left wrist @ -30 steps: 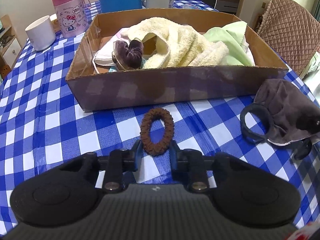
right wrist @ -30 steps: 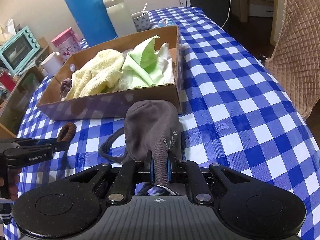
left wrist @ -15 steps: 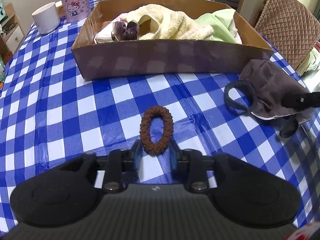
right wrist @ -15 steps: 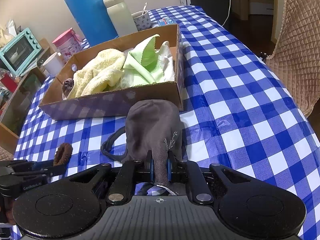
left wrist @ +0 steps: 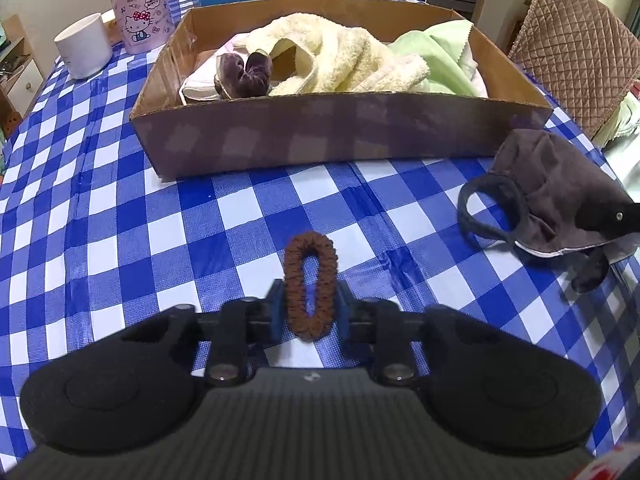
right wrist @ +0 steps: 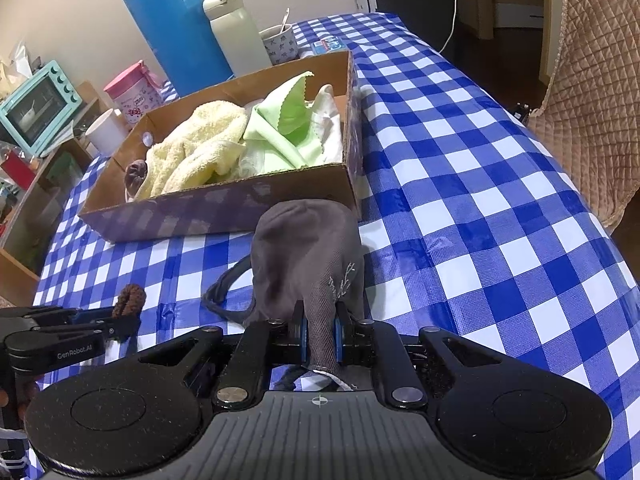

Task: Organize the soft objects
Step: 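Grasp the brown hair tie with the left tool while right tool holds the cap, then carry the hair tie into the box with left tool while right tool carries the cap there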

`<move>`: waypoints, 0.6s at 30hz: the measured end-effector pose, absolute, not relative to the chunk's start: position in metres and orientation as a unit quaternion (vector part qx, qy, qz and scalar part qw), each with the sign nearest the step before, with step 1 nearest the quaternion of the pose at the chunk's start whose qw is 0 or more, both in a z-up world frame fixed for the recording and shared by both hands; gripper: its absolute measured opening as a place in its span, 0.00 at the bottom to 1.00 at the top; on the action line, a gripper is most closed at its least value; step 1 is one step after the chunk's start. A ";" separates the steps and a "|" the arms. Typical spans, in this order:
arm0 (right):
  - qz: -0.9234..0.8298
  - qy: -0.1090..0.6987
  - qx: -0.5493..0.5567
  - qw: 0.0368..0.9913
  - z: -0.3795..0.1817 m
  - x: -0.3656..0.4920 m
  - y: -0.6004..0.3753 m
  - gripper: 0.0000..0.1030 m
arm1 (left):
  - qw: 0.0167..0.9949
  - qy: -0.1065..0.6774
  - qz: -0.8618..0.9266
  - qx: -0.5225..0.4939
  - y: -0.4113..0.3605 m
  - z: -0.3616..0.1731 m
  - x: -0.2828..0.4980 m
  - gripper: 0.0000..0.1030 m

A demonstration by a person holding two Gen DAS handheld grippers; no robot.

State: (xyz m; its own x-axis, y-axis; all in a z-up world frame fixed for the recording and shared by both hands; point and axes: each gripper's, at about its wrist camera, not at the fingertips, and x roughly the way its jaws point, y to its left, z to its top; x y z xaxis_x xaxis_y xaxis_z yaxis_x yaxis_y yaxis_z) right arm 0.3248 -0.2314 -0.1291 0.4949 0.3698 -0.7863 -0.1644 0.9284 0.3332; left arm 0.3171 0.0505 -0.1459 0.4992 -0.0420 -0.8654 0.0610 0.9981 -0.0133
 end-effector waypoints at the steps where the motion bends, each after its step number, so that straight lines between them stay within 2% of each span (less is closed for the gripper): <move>1: 0.157 0.477 0.107 0.858 -0.128 0.325 -0.231 0.12 | 0.866 0.500 -0.030 0.008 0.051 -0.146 0.316 0.18; 18: 0.210 0.416 0.128 0.875 -0.078 0.320 -0.228 0.12 | 0.894 0.447 0.004 0.002 0.078 -0.090 0.296 0.16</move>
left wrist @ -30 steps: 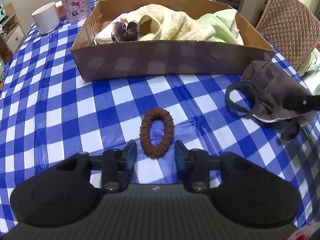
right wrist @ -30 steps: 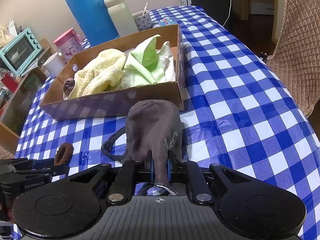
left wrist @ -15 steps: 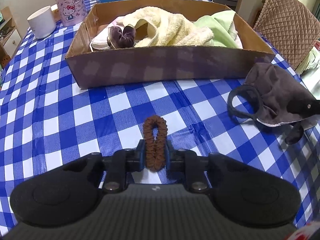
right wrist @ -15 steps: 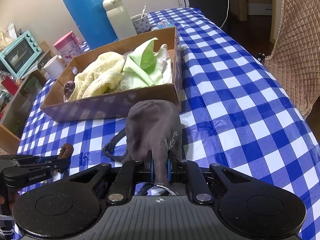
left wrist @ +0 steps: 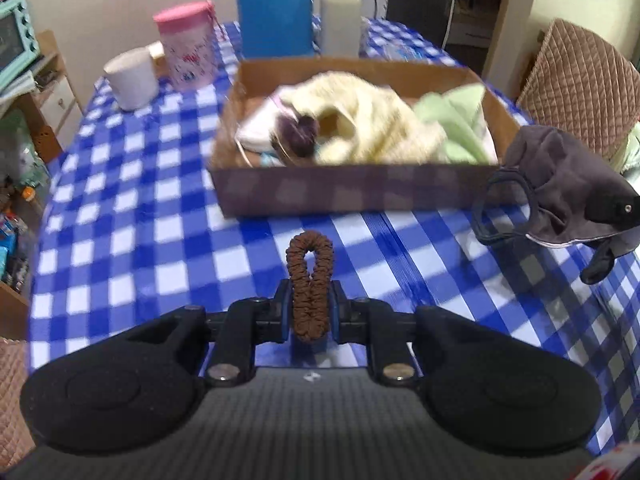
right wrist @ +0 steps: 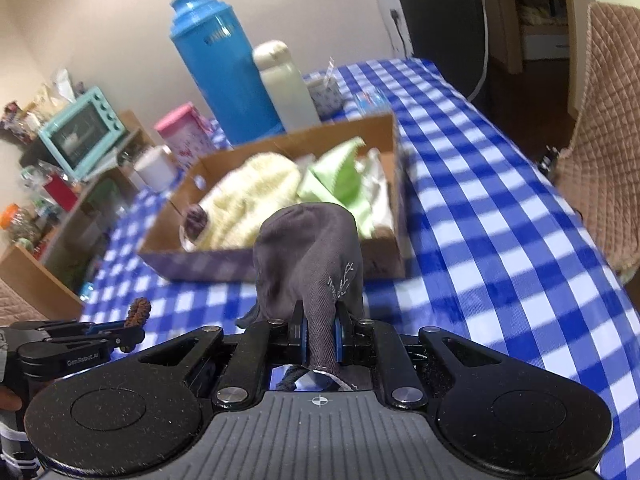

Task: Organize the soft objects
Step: 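Carry the hair tie into the box with left tool while right tool carries the cap there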

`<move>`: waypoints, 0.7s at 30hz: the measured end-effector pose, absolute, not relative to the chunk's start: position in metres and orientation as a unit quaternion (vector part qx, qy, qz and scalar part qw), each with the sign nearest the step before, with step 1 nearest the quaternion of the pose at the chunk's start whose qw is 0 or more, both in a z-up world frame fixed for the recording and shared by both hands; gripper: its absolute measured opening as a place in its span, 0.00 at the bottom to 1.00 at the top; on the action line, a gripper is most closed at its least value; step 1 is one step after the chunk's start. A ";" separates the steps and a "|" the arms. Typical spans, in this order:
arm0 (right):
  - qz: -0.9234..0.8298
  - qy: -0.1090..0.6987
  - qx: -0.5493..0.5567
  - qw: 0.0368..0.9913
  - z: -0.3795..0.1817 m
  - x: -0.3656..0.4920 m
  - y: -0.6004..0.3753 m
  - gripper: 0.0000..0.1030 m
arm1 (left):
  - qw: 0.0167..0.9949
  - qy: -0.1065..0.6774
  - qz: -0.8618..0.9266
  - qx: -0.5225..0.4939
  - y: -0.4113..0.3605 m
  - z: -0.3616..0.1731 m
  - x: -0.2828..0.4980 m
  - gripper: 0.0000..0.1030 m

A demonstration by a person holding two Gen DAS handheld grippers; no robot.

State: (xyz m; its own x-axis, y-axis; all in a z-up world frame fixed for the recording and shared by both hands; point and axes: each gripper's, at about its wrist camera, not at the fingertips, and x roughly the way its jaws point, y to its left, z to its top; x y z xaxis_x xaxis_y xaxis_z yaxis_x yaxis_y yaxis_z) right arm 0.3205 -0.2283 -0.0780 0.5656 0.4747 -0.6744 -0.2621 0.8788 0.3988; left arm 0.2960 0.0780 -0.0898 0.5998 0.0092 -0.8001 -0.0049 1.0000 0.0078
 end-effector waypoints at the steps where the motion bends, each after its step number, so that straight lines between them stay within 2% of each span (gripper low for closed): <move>1: 0.215 0.410 0.129 0.877 -0.073 0.322 -0.227 0.12 | 0.897 0.442 0.005 0.003 0.080 -0.084 0.297 0.16; 10: 0.237 0.360 0.122 0.894 -0.039 0.369 -0.214 0.12 | 0.918 0.394 0.008 0.035 0.089 -0.049 0.336 0.16; 21: 0.205 0.326 0.017 0.923 -0.041 0.450 -0.182 0.12 | 0.925 0.373 0.003 0.071 0.089 -0.040 0.422 0.16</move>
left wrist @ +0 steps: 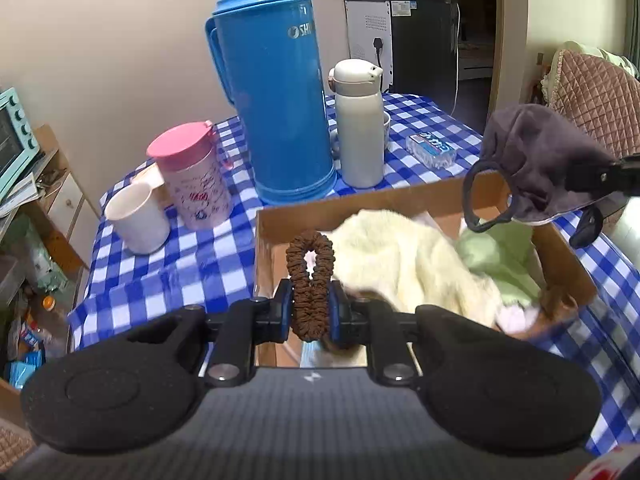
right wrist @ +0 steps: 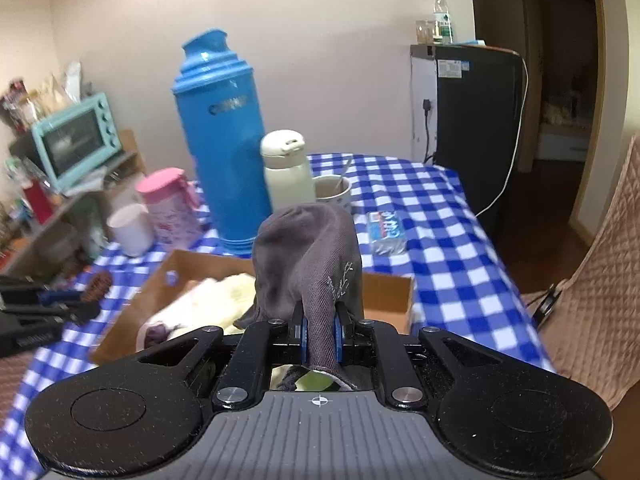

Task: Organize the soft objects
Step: 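Carry the hair tie into the box with left tool while right tool carries the cap there, then open both tools over the box and withdraw them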

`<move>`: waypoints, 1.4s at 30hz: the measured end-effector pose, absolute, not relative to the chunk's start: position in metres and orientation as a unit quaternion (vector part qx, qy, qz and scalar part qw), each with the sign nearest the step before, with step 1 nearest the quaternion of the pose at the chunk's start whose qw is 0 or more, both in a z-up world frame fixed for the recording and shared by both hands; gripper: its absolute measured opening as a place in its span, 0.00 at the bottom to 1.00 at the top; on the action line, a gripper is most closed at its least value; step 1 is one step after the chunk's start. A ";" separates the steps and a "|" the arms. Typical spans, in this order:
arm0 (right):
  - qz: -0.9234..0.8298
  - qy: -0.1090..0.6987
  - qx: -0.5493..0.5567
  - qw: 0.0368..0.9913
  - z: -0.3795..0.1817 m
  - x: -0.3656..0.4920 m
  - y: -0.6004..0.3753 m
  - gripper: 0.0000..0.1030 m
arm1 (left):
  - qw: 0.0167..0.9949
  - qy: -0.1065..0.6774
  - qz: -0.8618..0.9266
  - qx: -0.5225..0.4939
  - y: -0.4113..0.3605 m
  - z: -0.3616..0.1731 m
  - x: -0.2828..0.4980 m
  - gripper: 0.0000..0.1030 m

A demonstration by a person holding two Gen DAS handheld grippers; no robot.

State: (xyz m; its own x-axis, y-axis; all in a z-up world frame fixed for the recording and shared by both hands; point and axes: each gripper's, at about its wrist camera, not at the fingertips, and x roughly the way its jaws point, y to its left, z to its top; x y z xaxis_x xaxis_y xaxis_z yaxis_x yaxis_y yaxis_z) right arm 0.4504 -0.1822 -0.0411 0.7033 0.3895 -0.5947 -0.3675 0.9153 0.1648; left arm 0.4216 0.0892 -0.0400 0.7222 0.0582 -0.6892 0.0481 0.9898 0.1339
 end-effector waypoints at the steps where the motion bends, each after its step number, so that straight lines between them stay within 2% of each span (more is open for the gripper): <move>1: 0.199 0.326 -0.001 0.924 -0.045 0.457 -0.177 0.12 | 0.925 0.374 0.002 0.072 0.089 -0.041 0.429 0.16; 7: 0.182 0.348 -0.088 0.915 -0.079 0.483 -0.146 0.12 | 0.918 0.388 -0.006 0.077 0.084 -0.057 0.461 0.16; 10: 0.205 0.368 -0.097 0.902 -0.097 0.487 -0.133 0.12 | 0.912 0.401 -0.009 0.081 0.082 -0.069 0.473 0.16; 17: 0.249 0.425 -0.015 0.870 -0.128 0.504 -0.126 0.12 | 0.904 0.421 -0.009 0.070 0.085 -0.093 0.491 0.16; 24: 0.212 0.455 0.056 0.863 -0.131 0.525 -0.148 0.12 | 0.902 0.427 -0.009 0.061 0.085 -0.108 0.509 0.17; 25: 0.213 0.456 0.056 0.863 -0.131 0.526 -0.149 0.15 | 0.901 0.429 -0.010 0.059 0.084 -0.111 0.512 0.17; 27: 0.211 0.453 0.049 0.865 -0.129 0.525 -0.150 0.31 | 0.899 0.434 -0.010 0.059 0.081 -0.117 0.519 0.19; 28: 0.210 0.449 0.044 0.867 -0.127 0.524 -0.150 0.43 | 0.898 0.437 -0.011 0.058 0.080 -0.120 0.521 0.21; 29: 0.209 0.445 0.039 0.870 -0.126 0.523 -0.149 0.49 | 0.897 0.439 -0.012 0.056 0.079 -0.122 0.523 0.25; 33: 0.212 0.424 0.029 0.880 -0.117 0.516 -0.152 0.52 | 0.896 0.440 -0.019 0.049 0.079 -0.124 0.521 0.38; 40: 0.224 0.335 0.033 0.914 -0.093 0.507 -0.153 0.52 | 0.905 0.424 -0.016 0.041 0.091 -0.112 0.513 0.38; 42: 0.243 0.327 0.032 0.913 -0.095 0.507 -0.147 0.49 | 0.906 0.420 -0.014 0.043 0.092 -0.110 0.513 0.38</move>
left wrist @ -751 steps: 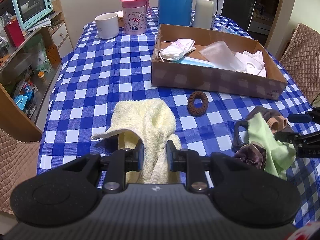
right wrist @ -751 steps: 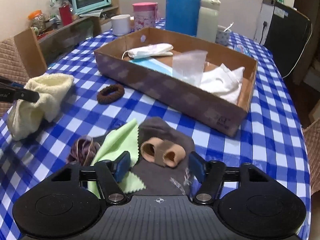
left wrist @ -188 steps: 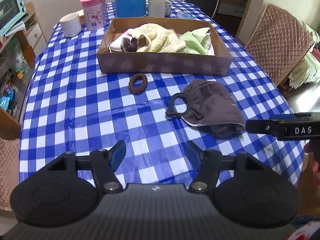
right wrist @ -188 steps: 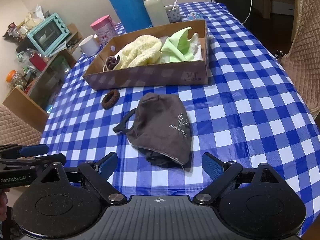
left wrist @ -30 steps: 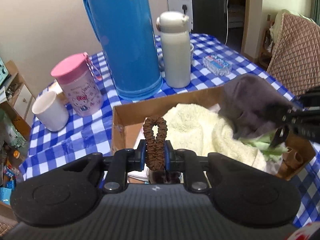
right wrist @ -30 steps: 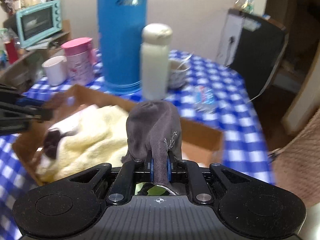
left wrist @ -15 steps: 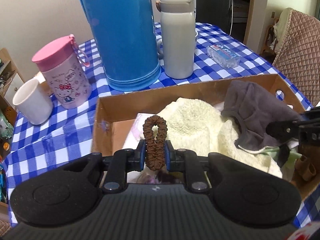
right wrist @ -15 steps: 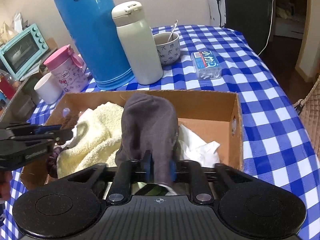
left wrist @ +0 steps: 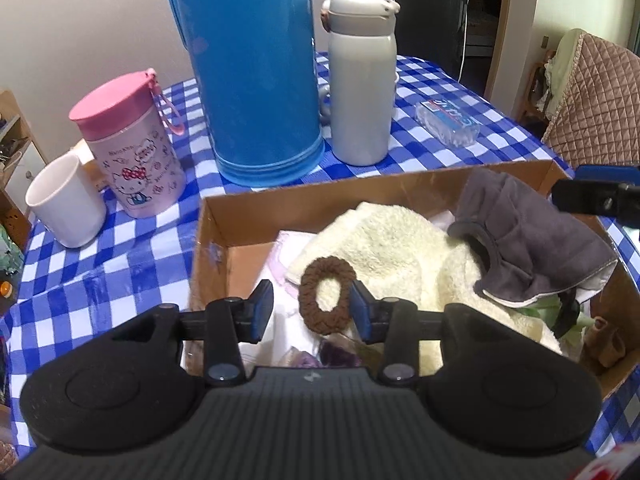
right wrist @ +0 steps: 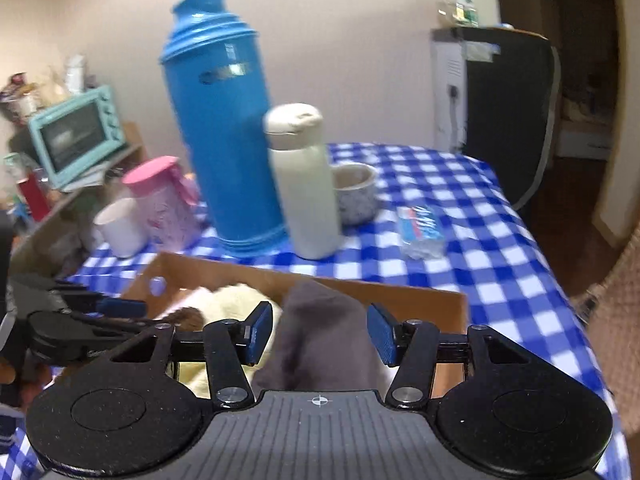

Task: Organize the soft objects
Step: 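Open both tools over the box and withdraw them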

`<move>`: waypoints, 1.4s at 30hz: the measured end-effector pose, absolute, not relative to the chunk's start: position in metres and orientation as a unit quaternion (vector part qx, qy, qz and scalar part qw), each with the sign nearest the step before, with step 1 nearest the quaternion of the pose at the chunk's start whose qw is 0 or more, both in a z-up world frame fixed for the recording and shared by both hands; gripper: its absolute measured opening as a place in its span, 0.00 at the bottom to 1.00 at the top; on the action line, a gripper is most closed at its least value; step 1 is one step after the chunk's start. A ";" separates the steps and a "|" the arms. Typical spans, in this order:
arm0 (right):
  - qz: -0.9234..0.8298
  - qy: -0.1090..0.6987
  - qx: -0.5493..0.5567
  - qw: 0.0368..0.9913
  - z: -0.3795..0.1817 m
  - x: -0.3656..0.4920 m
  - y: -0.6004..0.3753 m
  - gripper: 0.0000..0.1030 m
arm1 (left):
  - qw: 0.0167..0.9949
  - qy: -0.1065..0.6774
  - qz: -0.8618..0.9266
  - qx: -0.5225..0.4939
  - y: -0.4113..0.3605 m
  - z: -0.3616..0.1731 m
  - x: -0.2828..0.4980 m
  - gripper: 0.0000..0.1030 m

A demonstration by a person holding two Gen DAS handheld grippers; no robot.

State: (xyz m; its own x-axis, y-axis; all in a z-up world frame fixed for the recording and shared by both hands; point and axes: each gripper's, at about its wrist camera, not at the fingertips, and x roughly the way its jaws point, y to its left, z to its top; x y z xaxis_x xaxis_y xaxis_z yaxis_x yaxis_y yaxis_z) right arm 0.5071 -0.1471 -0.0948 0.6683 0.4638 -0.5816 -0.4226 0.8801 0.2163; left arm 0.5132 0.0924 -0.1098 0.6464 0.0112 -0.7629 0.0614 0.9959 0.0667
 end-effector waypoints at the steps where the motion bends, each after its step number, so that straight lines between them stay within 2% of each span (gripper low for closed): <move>1: 0.249 0.327 0.026 0.911 -0.099 0.508 -0.143 0.40 | 0.907 0.420 -0.013 0.043 0.093 -0.110 0.514 0.38; 2: 0.253 0.331 0.022 0.909 -0.102 0.509 -0.139 0.31 | 0.906 0.420 -0.013 0.043 0.094 -0.110 0.514 0.37; 4: 0.251 0.350 0.017 0.903 -0.115 0.513 -0.133 0.26 | 0.906 0.422 -0.013 0.042 0.094 -0.111 0.515 0.36; 11: 0.222 0.418 0.017 0.881 -0.153 0.529 -0.133 0.25 | 0.900 0.434 -0.013 0.042 0.092 -0.121 0.517 0.35; 18: 0.225 0.406 0.041 0.885 -0.138 0.522 -0.143 0.26 | 0.901 0.432 -0.013 0.034 0.087 -0.114 0.513 0.35; 21: 0.227 0.402 0.048 0.886 -0.128 0.516 -0.144 0.32 | 0.903 0.430 -0.013 0.028 0.085 -0.107 0.509 0.39; 23: 0.226 0.398 0.050 0.887 -0.121 0.511 -0.145 0.46 | 0.903 0.428 -0.013 0.028 0.083 -0.102 0.506 0.40; 26: 0.228 0.386 0.057 0.892 -0.110 0.500 -0.149 0.57 | 0.904 0.426 -0.012 0.025 0.081 -0.093 0.499 0.46; 30: 0.227 0.382 0.064 0.894 -0.096 0.486 -0.154 0.60 | 0.906 0.422 -0.010 0.020 0.078 -0.082 0.486 0.57; 42: 0.200 0.385 0.040 0.900 -0.064 0.437 -0.170 0.64 | 0.914 0.405 0.005 0.009 0.065 -0.042 0.432 0.64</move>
